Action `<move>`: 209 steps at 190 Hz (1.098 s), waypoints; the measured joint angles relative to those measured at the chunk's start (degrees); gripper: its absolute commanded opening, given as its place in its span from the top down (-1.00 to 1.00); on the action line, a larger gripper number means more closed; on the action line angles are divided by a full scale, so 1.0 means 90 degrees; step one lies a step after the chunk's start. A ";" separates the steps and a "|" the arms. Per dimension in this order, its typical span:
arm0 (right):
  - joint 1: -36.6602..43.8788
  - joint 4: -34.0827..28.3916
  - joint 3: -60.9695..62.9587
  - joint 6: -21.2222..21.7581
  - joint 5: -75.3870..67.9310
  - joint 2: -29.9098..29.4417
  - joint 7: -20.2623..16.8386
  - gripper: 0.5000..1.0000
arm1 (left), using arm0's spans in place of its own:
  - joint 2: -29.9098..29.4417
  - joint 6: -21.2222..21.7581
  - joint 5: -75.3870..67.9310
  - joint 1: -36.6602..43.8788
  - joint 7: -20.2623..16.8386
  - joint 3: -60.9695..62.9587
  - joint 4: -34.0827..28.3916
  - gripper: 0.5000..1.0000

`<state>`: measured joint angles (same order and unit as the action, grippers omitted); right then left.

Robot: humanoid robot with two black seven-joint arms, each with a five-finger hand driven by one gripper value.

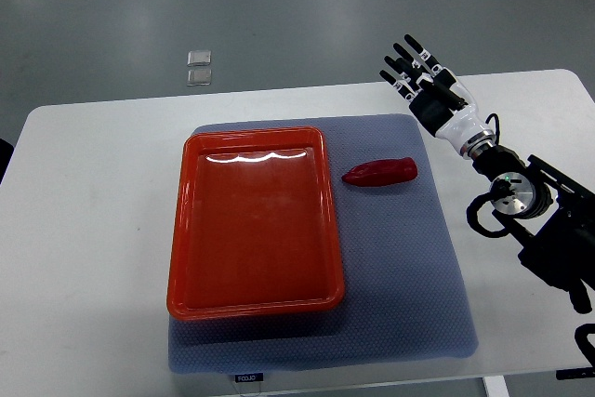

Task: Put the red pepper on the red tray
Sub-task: 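Reach the right hand down toward the red pepper beside the tray, then close the right hand's fingers around the red pepper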

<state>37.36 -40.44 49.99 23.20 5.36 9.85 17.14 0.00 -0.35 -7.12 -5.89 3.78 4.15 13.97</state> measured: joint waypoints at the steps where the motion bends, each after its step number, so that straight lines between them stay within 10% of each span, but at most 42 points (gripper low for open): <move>1: 0.0000 0.0000 0.0000 0.0000 0.0000 0.0000 0.0000 -0.66 | 0.0000 0.0000 0.0000 0.0000 0.0000 0.0000 0.0000 -1.00; 112: 0.0569 -0.0090 -0.0534 0.0019 0.1490 0.0540 -0.0153 -0.66 | 0.0000 0.0000 -0.0004 0.0000 -0.0010 0.0007 0.0036 -1.00; 209: 0.2650 -0.1784 -0.4454 -0.0129 0.5825 0.2065 -0.0288 -0.65 | 0.0000 -0.0008 -0.0010 0.0000 -0.0010 0.0008 0.0057 -1.00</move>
<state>61.20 -56.49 9.91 22.04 57.79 28.43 14.54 0.00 -0.42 -7.21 -5.89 3.69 4.22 14.48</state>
